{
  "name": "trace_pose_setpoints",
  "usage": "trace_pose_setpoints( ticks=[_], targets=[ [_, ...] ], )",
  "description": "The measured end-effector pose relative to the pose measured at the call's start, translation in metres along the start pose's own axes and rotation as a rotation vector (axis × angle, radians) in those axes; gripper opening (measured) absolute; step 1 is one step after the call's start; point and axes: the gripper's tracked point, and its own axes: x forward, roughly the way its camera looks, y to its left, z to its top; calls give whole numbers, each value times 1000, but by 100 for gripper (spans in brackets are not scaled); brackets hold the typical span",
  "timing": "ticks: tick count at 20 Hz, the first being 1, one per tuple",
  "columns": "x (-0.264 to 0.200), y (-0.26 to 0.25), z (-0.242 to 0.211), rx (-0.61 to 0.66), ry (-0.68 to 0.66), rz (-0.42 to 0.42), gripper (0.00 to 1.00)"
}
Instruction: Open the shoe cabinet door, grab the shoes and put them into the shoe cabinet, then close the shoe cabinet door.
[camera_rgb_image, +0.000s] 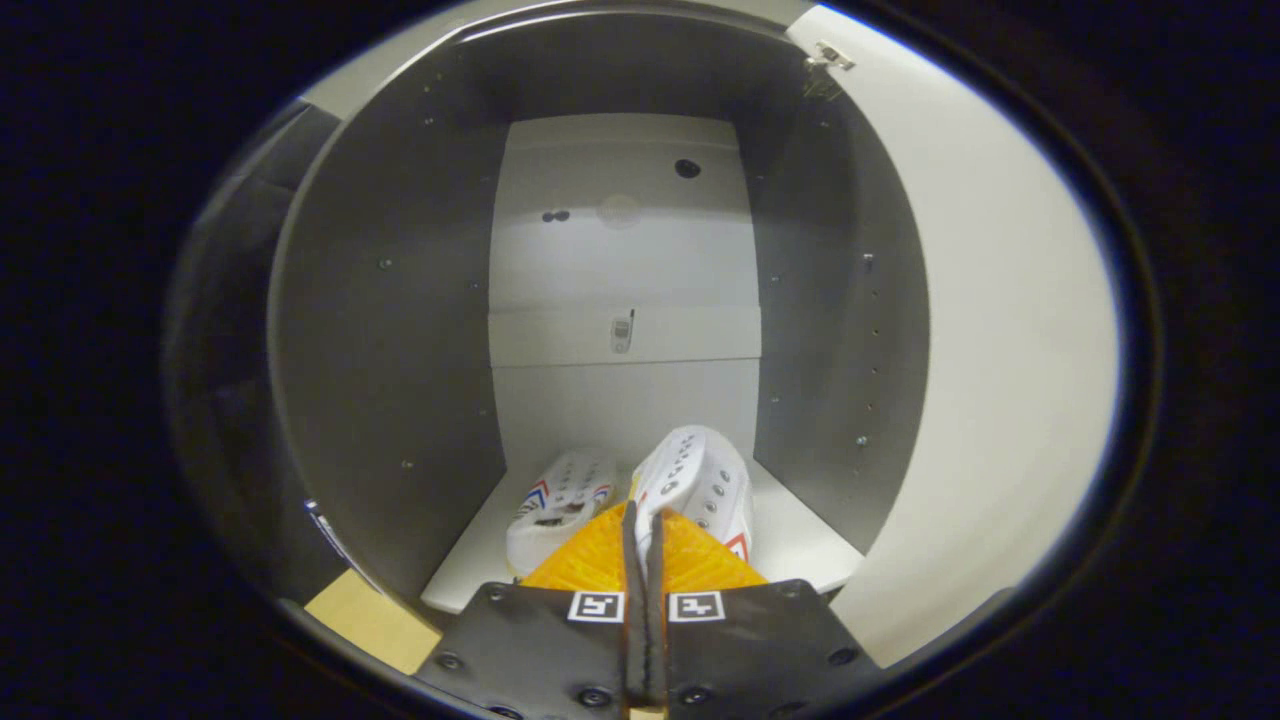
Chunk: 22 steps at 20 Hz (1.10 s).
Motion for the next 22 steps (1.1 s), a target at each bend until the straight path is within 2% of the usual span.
trace_pose_setpoints(
  ticks=[7,11,20,22],
  targets=[
    [75,-9,0,-31,37,-4,2],
    [107,-12,-15,-58,91,1,2],
    [127,-11,-41,-61,176,21,3],
    [126,-9,-43,-62,184,22,6]
  ],
)
